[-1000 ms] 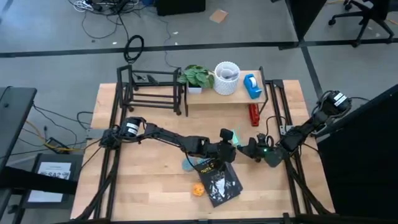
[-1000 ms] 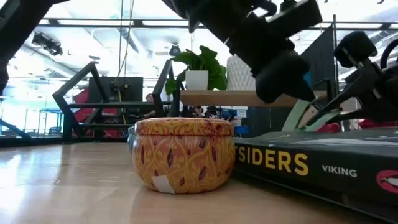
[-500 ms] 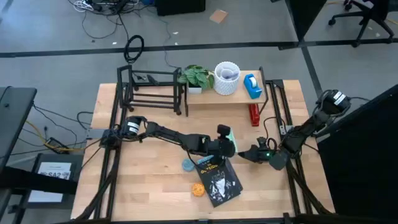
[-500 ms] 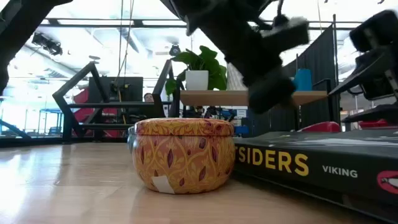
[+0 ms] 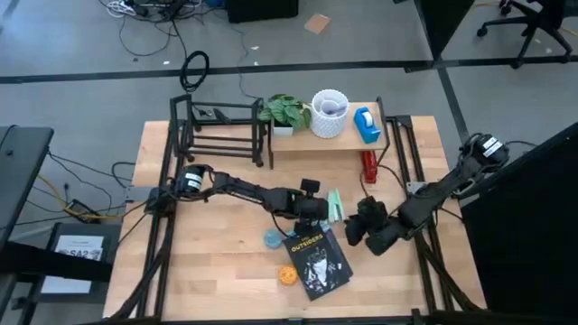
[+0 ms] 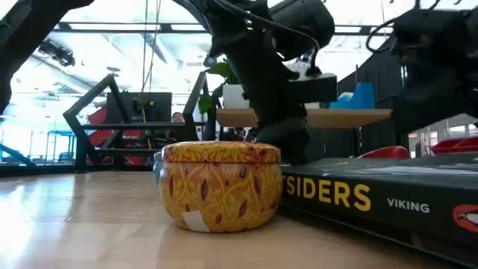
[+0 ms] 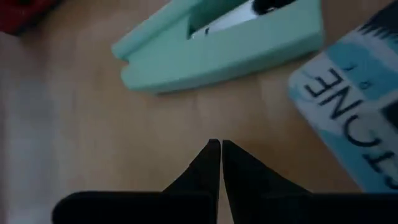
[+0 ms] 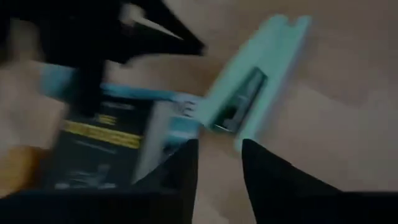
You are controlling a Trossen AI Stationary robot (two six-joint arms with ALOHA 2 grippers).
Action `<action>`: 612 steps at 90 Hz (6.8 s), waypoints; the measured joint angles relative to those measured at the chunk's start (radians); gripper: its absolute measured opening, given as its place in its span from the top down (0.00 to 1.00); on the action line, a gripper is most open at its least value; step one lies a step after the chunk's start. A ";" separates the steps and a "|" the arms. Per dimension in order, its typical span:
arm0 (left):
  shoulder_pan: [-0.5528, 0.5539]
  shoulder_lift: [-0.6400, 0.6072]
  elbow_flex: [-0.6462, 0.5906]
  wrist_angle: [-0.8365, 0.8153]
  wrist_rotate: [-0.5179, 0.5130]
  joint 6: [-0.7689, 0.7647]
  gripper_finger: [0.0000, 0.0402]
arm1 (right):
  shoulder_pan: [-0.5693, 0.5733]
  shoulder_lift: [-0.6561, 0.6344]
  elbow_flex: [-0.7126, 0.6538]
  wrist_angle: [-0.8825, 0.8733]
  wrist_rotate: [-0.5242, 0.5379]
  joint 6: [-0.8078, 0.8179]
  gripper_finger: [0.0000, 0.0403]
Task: Stock shelves
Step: Put the green stapler under the shelf
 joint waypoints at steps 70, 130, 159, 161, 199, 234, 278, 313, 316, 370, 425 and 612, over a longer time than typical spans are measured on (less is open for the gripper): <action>-0.006 0.001 -0.004 0.034 0.009 -0.029 1.00 | -0.141 0.226 0.001 0.074 -0.048 -0.125 0.92; -0.130 -0.035 -0.004 -0.072 -0.567 0.000 1.00 | 0.289 -0.008 -0.321 0.506 0.285 0.635 1.00; -0.172 -0.051 -0.003 0.349 -0.071 0.153 1.00 | 0.325 0.032 -0.414 0.751 0.321 0.744 0.99; -0.172 -0.049 -0.003 0.376 -0.035 0.141 1.00 | 0.323 0.032 -0.414 0.751 0.322 0.744 0.99; -0.086 -0.021 -0.003 0.445 0.095 -0.009 1.00 | 0.272 0.034 -0.416 0.850 0.263 0.735 0.99; -0.066 0.036 -0.001 0.448 0.180 -0.064 1.00 | 0.266 0.039 -0.394 0.899 0.163 0.730 0.95; -0.065 0.042 -0.004 0.509 0.223 -0.062 1.00 | 0.266 0.045 -0.375 0.910 0.173 0.652 0.69; -0.065 0.041 -0.004 0.581 0.286 -0.079 1.00 | 0.267 0.045 -0.375 0.908 -0.008 0.443 0.66; -0.065 0.041 -0.004 0.578 0.291 -0.081 1.00 | 0.267 0.045 -0.375 0.906 -0.020 0.434 0.66; -0.065 0.040 -0.004 0.485 0.293 -0.131 1.00 | 0.193 -0.031 -0.365 0.591 -0.169 0.409 0.80; -0.052 0.060 -0.004 0.448 0.211 -0.138 1.00 | -0.167 -0.274 -0.365 0.136 -0.145 0.017 0.98; -0.154 -0.154 -0.090 -0.255 -0.350 -0.294 1.00 | -0.123 0.141 -0.142 0.007 0.121 0.119 1.00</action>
